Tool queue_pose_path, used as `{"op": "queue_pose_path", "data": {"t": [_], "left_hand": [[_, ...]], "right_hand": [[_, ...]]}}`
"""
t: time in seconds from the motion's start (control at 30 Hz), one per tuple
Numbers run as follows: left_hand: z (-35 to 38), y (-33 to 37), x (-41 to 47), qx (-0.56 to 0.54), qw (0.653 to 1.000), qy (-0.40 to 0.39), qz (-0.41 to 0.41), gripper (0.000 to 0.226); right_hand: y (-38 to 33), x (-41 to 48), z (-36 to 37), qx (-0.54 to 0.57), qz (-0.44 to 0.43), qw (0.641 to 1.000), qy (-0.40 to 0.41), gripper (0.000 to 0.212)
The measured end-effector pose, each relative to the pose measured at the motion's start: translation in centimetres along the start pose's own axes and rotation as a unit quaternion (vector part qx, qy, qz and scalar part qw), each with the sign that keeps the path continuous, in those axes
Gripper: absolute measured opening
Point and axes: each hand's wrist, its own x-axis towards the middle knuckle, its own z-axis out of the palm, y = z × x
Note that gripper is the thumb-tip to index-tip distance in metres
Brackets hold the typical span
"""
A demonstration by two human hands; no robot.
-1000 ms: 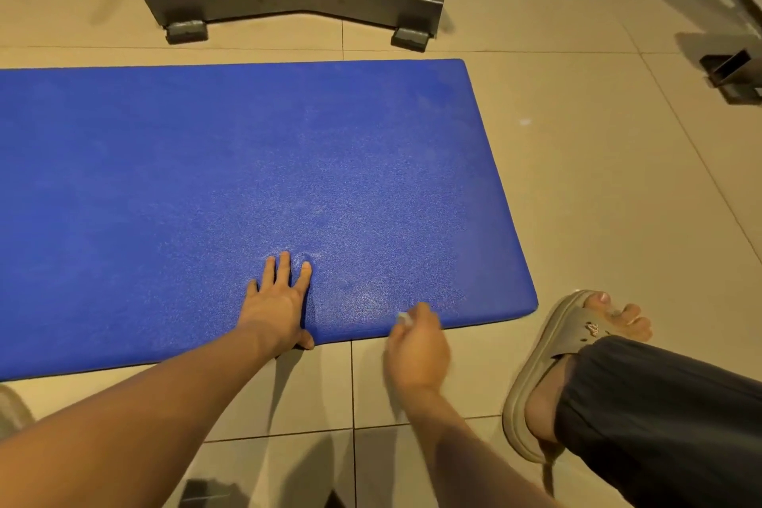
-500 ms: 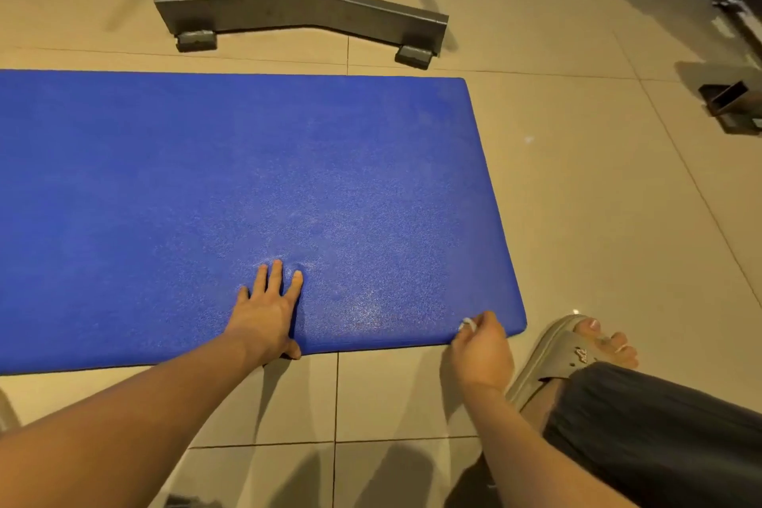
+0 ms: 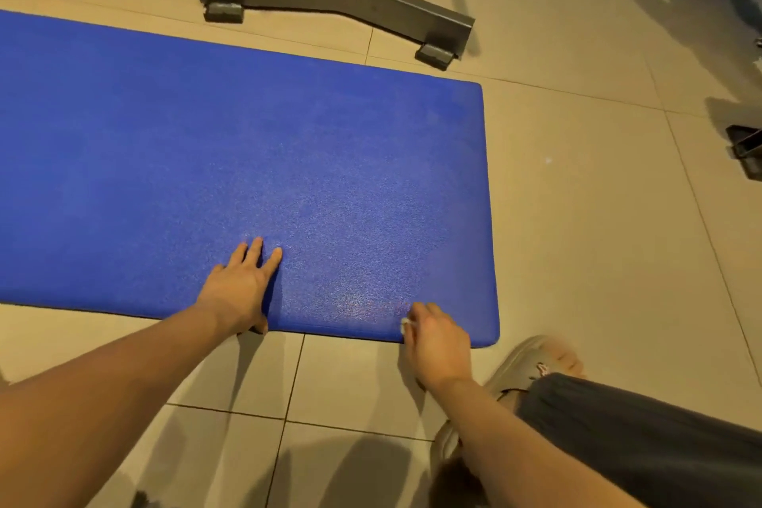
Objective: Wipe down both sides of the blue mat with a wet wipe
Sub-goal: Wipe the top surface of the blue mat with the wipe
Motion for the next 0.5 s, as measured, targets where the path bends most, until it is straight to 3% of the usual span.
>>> {"op": "queue_pose_path", "data": {"t": [0.1, 0.27, 0.5], "left_hand": [[-1.0, 3.1, -0.5, -0.058, 0.998, -0.014, -0.030, 0.132], [-2.0, 11.9, -1.1, -0.159, 0.987, -0.002, -0.011, 0.127], [-2.2, 16.0, -0.4, -0.058, 0.994, -0.053, -0.079, 0.129]], "right_hand": [[0.3, 0.0, -0.3, 0.014, 0.009, 1.000, -0.006, 0.011], [-0.1, 1.0, -1.0, 0.028, 0.028, 0.997, -0.069, 0.011], [0.9, 2.3, -2.9, 0.032, -0.002, 0.985, -0.172, 0.024]]}}
